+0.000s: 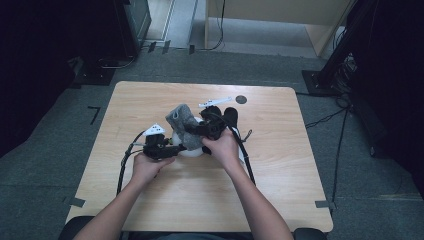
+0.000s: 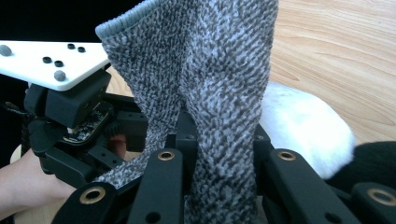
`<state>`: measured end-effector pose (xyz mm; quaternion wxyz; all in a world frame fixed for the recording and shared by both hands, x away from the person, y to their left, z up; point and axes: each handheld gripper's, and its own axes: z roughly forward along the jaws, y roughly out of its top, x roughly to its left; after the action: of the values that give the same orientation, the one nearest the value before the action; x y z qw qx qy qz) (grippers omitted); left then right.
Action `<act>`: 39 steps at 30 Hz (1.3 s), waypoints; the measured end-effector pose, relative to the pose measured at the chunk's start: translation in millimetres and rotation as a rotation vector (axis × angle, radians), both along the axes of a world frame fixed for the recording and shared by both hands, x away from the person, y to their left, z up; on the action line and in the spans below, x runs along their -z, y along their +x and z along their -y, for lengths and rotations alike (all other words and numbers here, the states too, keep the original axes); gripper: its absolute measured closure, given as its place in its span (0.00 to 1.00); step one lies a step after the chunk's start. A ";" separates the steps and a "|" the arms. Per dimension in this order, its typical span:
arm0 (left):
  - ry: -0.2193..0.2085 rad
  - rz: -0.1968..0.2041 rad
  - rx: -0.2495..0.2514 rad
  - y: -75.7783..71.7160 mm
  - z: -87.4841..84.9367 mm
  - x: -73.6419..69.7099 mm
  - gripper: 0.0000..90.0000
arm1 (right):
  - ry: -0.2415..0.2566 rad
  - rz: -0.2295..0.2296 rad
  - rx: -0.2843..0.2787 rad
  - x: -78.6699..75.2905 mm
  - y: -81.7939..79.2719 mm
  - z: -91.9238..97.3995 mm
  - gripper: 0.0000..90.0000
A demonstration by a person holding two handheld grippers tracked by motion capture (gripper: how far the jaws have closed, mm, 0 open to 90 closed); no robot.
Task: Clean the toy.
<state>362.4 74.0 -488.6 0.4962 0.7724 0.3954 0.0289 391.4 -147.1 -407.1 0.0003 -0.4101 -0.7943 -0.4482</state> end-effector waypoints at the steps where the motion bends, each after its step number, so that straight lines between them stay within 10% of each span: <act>1: 0.000 -0.002 0.000 0.2 0.0 -0.1 0.54 | -0.001 -0.004 0.003 -0.3 0.2 1.7 0.84; 16: 0.007 -0.015 0.022 5.7 -1.1 -1.7 0.54 | -0.054 -0.023 0.062 -8.2 -2.6 49.9 0.86; 39: 0.006 -0.015 0.019 3.7 -0.3 -1.8 0.54 | 0.060 -0.017 0.194 -8.6 -14.3 138.6 0.85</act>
<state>366.2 74.3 -486.8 0.4912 0.7779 0.3915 0.0196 377.1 -285.7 -398.5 -0.0242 -0.4888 -0.7368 -0.4664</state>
